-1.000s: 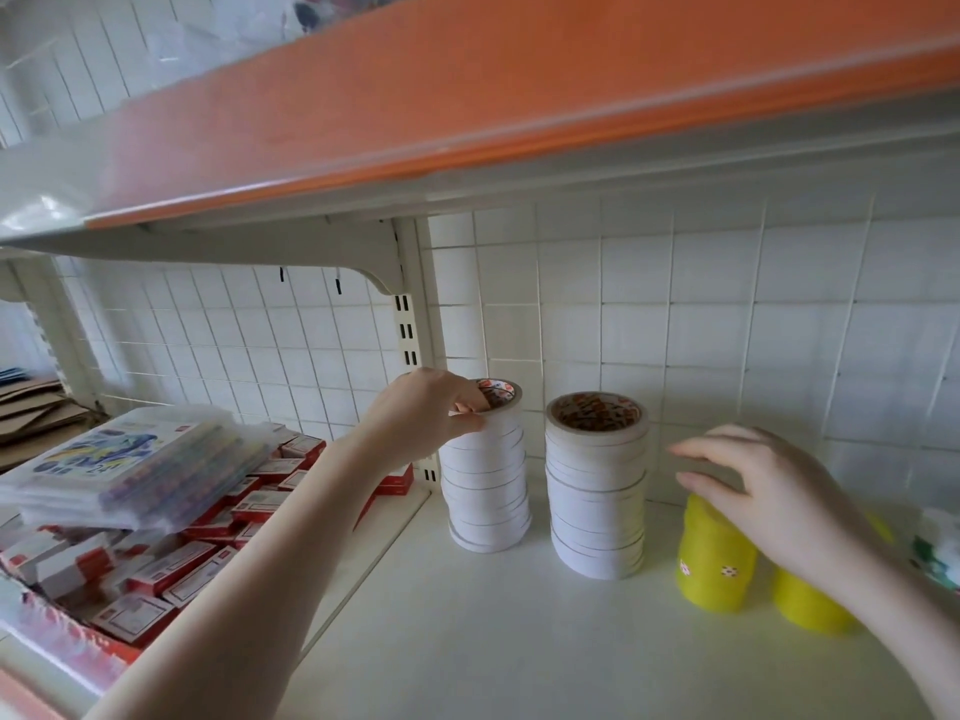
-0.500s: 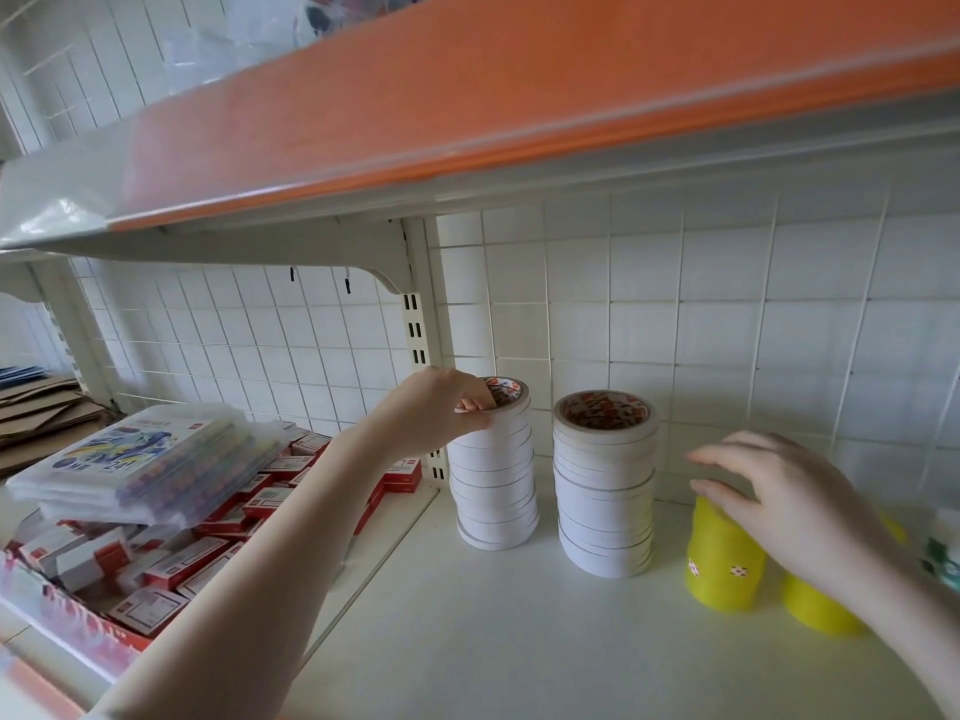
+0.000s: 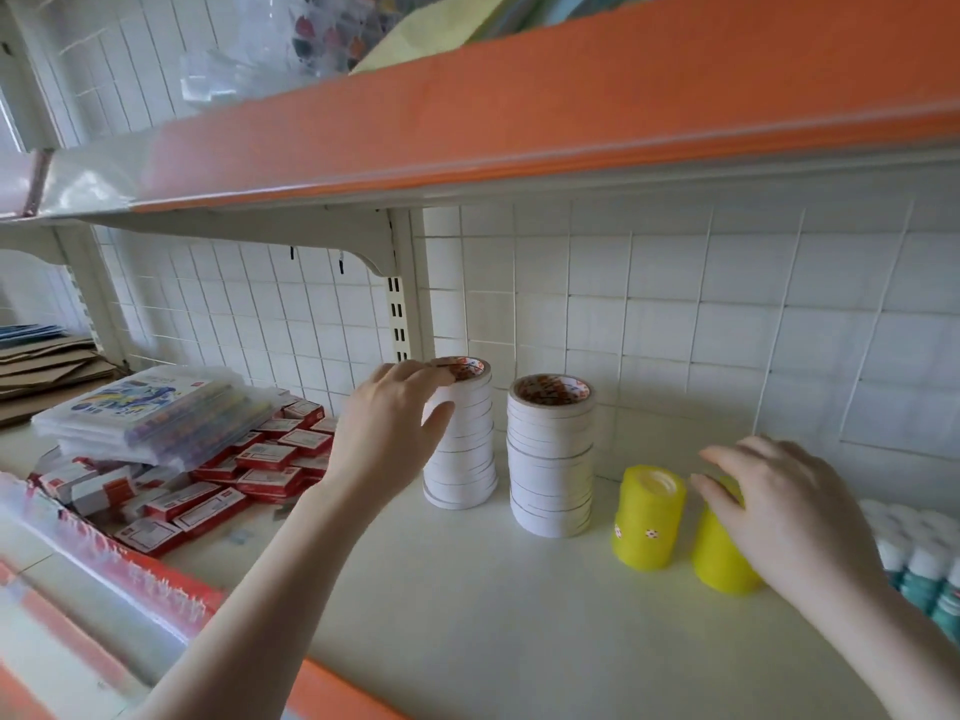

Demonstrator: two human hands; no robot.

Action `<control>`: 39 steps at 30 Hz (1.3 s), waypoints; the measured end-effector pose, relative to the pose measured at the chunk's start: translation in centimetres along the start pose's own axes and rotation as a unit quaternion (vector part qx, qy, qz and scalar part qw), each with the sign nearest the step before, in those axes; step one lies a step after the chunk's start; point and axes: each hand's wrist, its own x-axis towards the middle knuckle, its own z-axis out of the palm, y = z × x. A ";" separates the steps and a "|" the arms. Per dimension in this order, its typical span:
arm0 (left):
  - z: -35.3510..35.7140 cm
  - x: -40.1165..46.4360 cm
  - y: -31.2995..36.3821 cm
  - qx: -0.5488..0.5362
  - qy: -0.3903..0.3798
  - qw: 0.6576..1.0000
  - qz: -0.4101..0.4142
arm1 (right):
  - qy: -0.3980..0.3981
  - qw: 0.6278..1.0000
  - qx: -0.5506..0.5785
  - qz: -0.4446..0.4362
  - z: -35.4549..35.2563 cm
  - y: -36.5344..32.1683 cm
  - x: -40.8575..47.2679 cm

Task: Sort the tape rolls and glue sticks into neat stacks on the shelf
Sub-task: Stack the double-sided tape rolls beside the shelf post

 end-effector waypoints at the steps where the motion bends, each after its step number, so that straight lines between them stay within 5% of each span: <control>1: 0.0 -1.0 0.7 0.007 0.007 1.000 -0.005 | 0.004 1.000 -0.003 0.007 -0.6 0.5 -0.7; 21: 3.1 -13.8 26.7 -0.185 -0.097 0.975 0.079 | 0.008 0.961 -0.161 0.223 -19.4 14.3 -22.1; 30: 3.1 -18.4 48.4 -0.256 -0.134 0.950 0.117 | 0.078 0.932 -0.229 0.270 -31.6 28.6 -33.1; 39: 4.6 -22.6 71.7 -0.306 -0.163 0.929 0.128 | 0.058 0.912 -0.265 0.307 -42.9 46.8 -41.6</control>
